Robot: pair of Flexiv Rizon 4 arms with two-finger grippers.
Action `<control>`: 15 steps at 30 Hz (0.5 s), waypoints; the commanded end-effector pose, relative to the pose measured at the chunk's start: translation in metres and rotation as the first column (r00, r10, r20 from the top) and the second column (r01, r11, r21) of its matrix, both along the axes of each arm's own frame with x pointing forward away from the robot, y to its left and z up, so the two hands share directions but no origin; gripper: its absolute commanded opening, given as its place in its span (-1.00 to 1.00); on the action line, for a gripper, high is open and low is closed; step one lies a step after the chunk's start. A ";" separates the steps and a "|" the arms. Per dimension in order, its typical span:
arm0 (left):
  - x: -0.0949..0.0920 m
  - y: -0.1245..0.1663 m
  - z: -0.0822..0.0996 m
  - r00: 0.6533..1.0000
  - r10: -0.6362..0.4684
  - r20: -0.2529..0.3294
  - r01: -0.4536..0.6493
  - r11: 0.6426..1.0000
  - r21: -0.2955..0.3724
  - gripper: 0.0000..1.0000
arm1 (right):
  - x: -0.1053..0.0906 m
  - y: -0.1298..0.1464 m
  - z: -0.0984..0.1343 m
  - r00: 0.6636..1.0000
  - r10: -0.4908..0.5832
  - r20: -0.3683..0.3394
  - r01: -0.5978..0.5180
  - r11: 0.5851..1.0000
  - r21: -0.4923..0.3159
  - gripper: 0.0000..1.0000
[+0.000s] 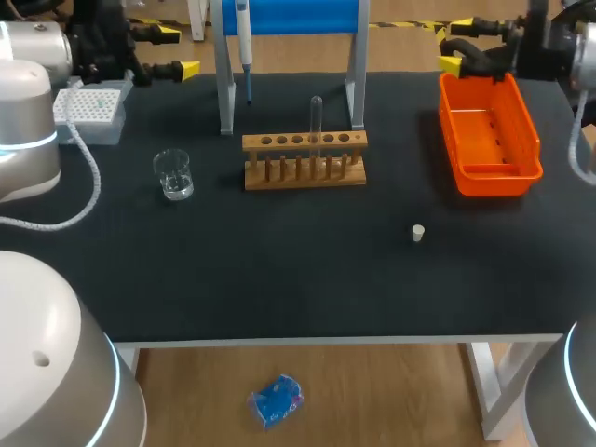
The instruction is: Invert the test tube, pick up the pipette, mount the tip to pipette, aspirate from beaker and dispense into the tube, eject the tip, return the pipette, and cap with the stopper.
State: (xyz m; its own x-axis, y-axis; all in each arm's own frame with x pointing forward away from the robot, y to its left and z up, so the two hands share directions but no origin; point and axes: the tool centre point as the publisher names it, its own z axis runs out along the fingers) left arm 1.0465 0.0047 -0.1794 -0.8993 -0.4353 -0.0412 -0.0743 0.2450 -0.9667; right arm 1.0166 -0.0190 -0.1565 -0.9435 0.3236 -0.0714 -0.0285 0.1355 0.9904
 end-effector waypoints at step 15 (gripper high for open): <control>-0.036 -0.029 -0.013 0.991 -0.133 0.011 0.133 0.991 0.036 1.00 | -0.026 0.026 -0.025 0.947 0.321 0.011 -0.321 0.945 0.066 1.00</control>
